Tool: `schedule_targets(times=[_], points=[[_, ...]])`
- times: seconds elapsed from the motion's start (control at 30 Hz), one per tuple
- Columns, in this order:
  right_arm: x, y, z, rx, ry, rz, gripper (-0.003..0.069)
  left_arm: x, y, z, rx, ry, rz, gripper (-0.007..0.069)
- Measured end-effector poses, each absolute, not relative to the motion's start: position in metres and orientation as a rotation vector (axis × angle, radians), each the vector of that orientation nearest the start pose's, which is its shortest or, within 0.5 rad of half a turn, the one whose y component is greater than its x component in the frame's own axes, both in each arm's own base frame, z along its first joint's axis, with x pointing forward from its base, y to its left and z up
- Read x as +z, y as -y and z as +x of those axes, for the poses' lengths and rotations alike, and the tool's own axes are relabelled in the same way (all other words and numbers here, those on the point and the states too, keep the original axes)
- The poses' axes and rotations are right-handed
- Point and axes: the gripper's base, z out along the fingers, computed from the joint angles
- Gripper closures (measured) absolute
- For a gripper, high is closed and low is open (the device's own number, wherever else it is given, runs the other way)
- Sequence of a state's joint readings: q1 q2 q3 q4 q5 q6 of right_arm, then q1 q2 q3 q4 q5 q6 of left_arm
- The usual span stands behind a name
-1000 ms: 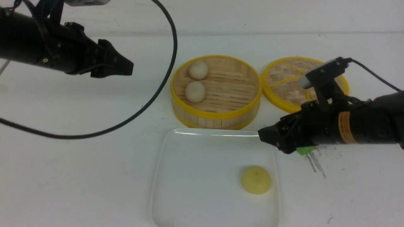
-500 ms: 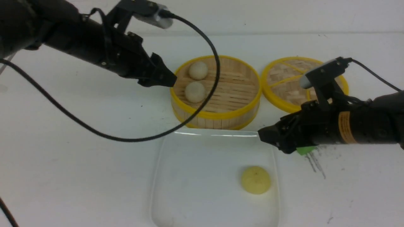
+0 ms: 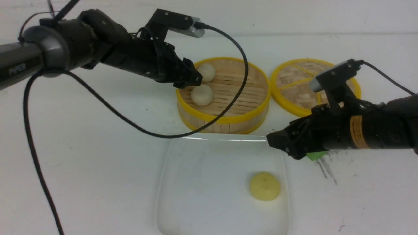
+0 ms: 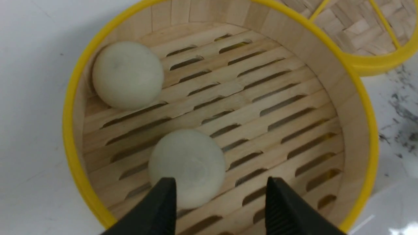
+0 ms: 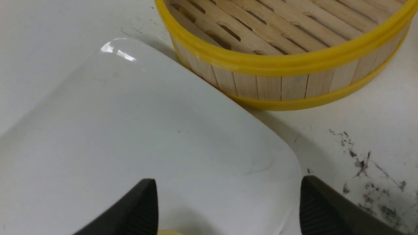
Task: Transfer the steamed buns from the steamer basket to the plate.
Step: Use the left arm to grab the steamed stuffed bun that is closest to it
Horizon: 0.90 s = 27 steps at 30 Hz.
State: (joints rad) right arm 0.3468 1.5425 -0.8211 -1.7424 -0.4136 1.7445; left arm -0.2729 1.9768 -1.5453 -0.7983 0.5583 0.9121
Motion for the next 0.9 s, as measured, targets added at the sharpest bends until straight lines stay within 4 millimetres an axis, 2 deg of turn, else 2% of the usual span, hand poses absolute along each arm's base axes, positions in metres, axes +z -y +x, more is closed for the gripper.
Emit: schedule_targets(times=[0.3, 0.57, 0.9], points=[[0.221, -0.139, 0.278, 0.638, -2.204, -0.621, 0.0102, 0.23, 0.161, 0.445, -0.522, -2.218, 0.689, 0.0234], [0.221, -0.139, 0.278, 0.638, -2.204, -0.621, 0.0102, 0.21, 0.164, 0.445, -0.564, -2.282, 0.716, 0.0234], [0.221, -0.139, 0.278, 0.638, -2.204, -0.621, 0.0102, 0.201, 0.164, 0.45, -0.536, -2.267, 0.72, 0.0234]])
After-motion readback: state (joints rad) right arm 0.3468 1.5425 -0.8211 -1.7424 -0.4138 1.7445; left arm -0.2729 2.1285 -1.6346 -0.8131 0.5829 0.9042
